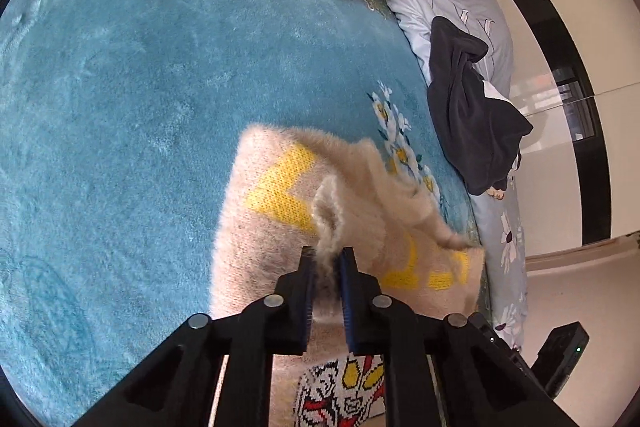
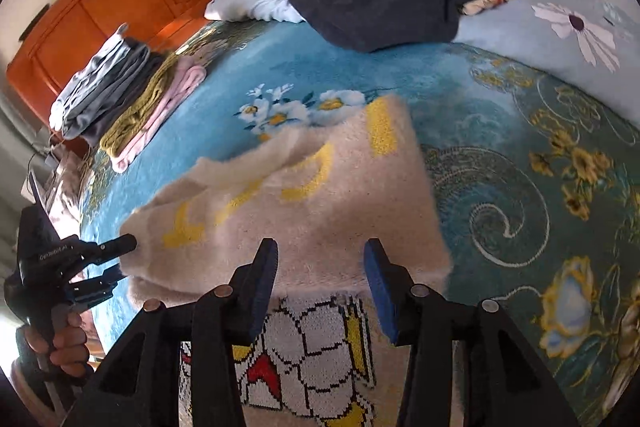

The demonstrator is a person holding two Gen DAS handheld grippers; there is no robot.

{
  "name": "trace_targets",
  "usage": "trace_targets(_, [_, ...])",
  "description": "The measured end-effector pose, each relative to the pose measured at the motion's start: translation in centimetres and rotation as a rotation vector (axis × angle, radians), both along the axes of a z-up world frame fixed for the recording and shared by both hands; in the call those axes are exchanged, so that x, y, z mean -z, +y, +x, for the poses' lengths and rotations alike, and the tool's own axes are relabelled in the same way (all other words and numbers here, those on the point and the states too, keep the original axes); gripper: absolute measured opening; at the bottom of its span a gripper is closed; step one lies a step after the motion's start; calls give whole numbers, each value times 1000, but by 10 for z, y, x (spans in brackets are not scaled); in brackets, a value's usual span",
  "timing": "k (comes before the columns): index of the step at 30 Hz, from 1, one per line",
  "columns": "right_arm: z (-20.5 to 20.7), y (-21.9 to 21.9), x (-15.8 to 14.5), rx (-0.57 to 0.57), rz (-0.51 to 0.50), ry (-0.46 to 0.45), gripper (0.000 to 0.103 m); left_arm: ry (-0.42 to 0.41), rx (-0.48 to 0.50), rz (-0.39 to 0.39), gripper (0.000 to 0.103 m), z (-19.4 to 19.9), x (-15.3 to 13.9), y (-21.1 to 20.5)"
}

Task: Fold clothes
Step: 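Fold the sweater side inward with the left gripper while the right gripper holds the sleeve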

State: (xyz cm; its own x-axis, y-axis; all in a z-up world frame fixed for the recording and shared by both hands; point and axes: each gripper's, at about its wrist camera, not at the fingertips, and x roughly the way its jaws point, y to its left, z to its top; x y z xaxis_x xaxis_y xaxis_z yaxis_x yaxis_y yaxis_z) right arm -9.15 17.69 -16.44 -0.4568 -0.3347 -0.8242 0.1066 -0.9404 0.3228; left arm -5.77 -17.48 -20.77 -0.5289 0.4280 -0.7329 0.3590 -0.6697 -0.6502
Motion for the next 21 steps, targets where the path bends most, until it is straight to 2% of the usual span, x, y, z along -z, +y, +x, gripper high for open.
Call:
trace_targets(3, [-7, -1, 3, 22, -24, -12, 46, 52, -17, -9, 8, 9, -12, -3])
trace_targets(7, [-10, -16, -4, -22, -35, 28, 46, 73, -61, -42, 8, 33, -16, -16])
trace_targets(10, [-10, -27, -2, -75, 9, 49, 49, 2, -71, -51, 8, 37, 8, -22])
trace_targets(12, [-14, -31, 11, -85, 24, 21, 49, -27, -78, -52, 9, 39, 22, -24])
trace_targets(14, [-19, -32, 25, -81, 27, -12, 49, -34, -66, -57, 9, 37, 22, -23])
trace_targets(17, [-23, -35, 31, -79, 33, -27, 50, -49, -34, -62, 11, 32, 17, -23])
trace_targets(18, [-25, -36, 32, -79, 34, -31, 50, -50, -30, -38, 11, 34, 14, -25])
trace_targets(20, [-25, -31, 26, -73, 1, -33, 50, -47, -21, -17, 14, 43, 7, -26])
trace_targets(21, [-24, -28, 21, -68, -25, -33, 50, -45, -16, -7, 20, 48, 3, -27])
